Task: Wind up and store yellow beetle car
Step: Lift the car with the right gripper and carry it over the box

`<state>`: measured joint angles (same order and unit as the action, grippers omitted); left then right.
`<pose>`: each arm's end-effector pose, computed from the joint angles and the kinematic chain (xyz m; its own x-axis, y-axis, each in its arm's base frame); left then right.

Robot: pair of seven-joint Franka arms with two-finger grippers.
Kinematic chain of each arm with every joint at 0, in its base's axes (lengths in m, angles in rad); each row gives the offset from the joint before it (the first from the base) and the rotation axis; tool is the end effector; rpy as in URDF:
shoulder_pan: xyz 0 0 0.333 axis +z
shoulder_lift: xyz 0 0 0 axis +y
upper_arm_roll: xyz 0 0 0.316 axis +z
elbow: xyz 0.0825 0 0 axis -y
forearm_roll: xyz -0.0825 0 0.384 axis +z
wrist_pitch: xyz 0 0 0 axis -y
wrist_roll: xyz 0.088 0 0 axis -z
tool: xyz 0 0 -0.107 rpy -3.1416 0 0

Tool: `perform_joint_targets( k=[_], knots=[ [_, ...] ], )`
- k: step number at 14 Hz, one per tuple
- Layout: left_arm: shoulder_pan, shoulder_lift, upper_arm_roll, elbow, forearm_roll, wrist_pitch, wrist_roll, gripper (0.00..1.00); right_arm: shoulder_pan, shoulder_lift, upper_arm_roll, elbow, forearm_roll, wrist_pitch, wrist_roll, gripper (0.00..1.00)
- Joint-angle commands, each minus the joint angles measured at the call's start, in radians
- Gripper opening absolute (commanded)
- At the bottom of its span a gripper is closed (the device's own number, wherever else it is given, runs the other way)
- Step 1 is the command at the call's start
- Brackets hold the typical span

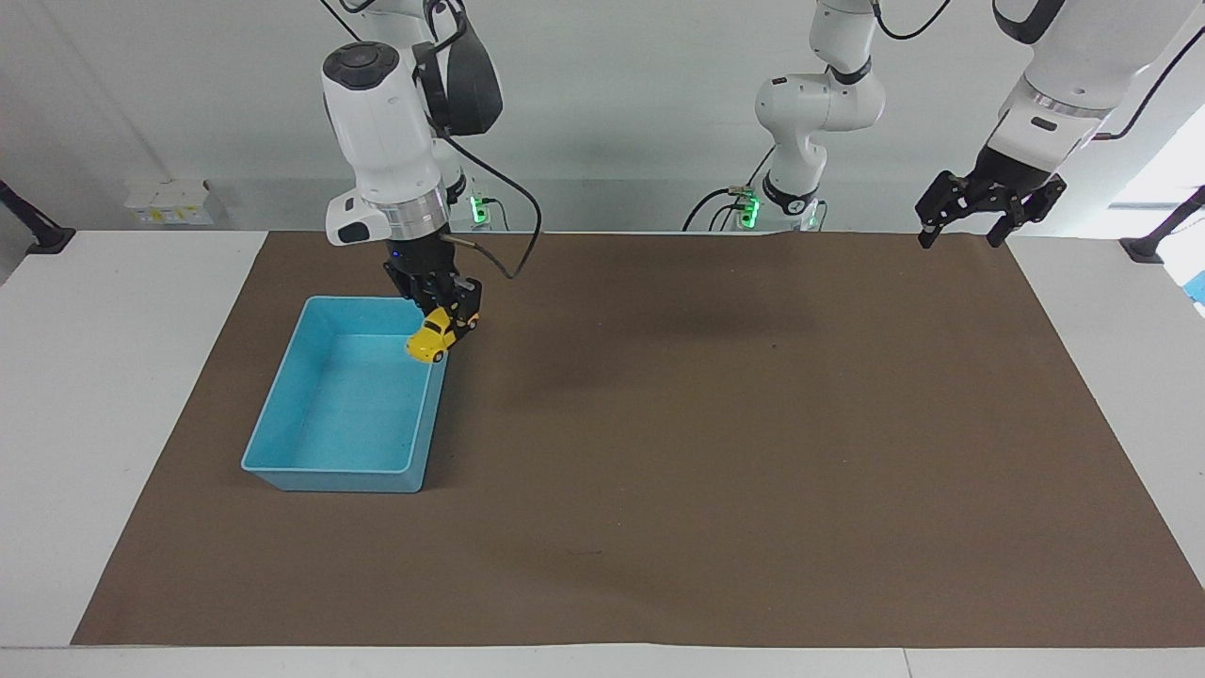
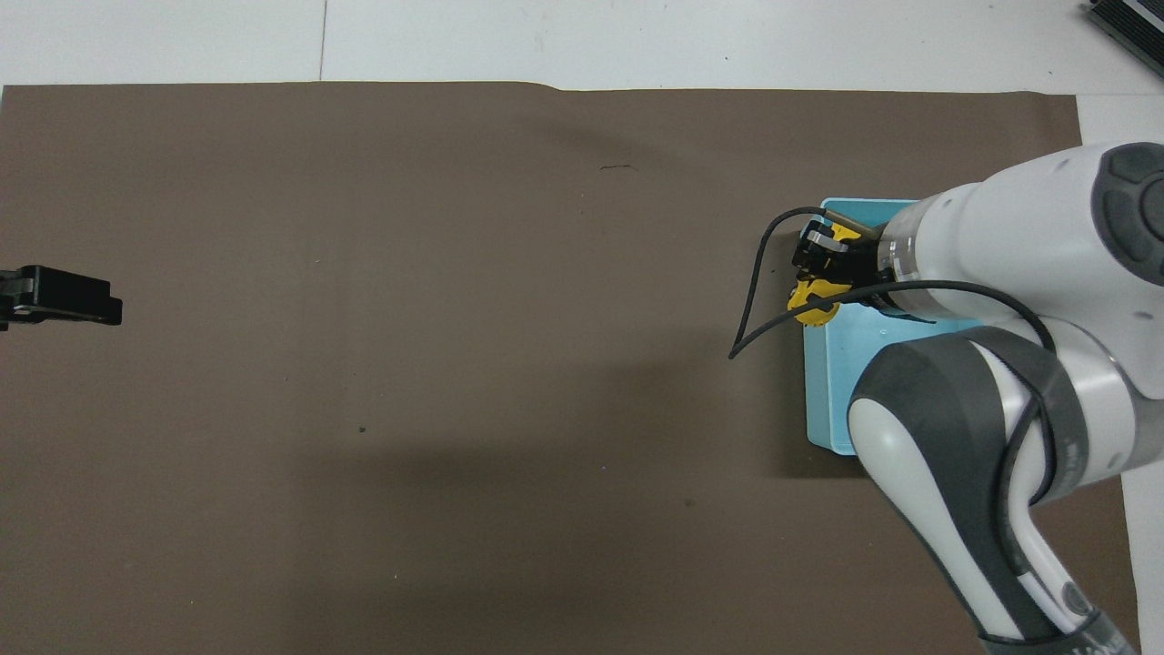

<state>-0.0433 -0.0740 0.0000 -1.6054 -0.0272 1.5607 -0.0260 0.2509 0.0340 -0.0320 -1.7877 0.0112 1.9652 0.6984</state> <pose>0.5298 -0.0259 0.6475 0.9994 -0.0176 0.0286 -0.0184 -0.9994 0.0279 0.5738 0.1286 0.5373 0.8785 -0.4665 0.1032 -0.4575 -0.8836 -0.0994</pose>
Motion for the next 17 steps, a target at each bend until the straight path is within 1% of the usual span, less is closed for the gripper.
perform_joint_targets(
  k=[1,8,17],
  knots=[
    [0.014,-0.012,-0.011,-0.002,0.009,-0.011,-0.009,1.00,-0.053,-0.014,0.003,-0.007,0.021,-0.012,-0.130,0.00],
    [0.014,-0.012,-0.011,-0.002,0.009,-0.011,-0.009,1.00,-0.157,-0.035,0.003,-0.007,0.021,-0.051,-0.397,0.00],
    [0.014,-0.012,-0.011,-0.002,0.009,-0.013,-0.009,1.00,-0.263,-0.065,0.001,-0.007,0.012,-0.108,-0.672,0.00]
  ],
)
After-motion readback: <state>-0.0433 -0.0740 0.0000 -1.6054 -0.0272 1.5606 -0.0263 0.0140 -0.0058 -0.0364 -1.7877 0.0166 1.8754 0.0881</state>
